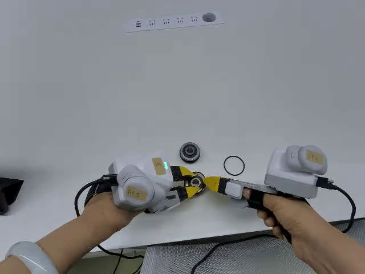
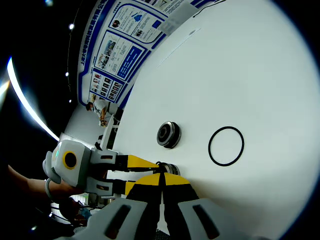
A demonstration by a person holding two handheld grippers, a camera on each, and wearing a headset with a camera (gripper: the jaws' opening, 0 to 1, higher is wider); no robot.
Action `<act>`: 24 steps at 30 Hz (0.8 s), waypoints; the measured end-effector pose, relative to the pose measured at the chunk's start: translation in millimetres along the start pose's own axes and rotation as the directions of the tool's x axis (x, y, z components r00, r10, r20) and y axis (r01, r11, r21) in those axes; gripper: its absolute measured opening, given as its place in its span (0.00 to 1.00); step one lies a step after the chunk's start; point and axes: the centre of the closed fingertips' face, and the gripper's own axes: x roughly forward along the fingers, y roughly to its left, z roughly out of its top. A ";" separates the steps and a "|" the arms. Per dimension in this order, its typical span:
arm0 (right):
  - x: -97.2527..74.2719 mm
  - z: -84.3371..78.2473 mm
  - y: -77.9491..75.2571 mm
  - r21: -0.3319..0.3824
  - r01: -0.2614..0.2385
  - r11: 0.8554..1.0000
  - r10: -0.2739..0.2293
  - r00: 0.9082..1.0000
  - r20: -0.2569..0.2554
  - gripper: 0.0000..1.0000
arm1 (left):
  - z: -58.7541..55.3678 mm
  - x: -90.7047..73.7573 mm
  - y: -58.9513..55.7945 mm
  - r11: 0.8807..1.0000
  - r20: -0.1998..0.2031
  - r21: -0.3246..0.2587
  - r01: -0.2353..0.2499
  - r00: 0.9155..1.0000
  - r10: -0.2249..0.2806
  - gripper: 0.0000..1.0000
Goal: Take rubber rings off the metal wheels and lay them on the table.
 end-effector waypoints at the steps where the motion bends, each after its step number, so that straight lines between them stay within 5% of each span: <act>1: 0.1 -0.4 -0.3 0.001 0.000 1.000 0.000 1.000 -0.001 0.02 | -0.1 0.3 0.1 1.000 0.000 0.000 0.000 1.000 0.000 0.14; 16: -0.1 0.0 -0.5 -0.003 0.002 1.000 -0.002 1.000 -0.003 0.02 | 6.1 -2.2 -1.1 1.000 0.036 0.003 -0.002 0.999 0.002 0.22; 24: 0.6 -0.2 2.8 -0.007 -0.007 1.000 0.007 1.000 -0.007 0.02 | 0.1 -6.8 1.0 1.000 0.028 -0.006 -0.021 0.999 0.021 0.32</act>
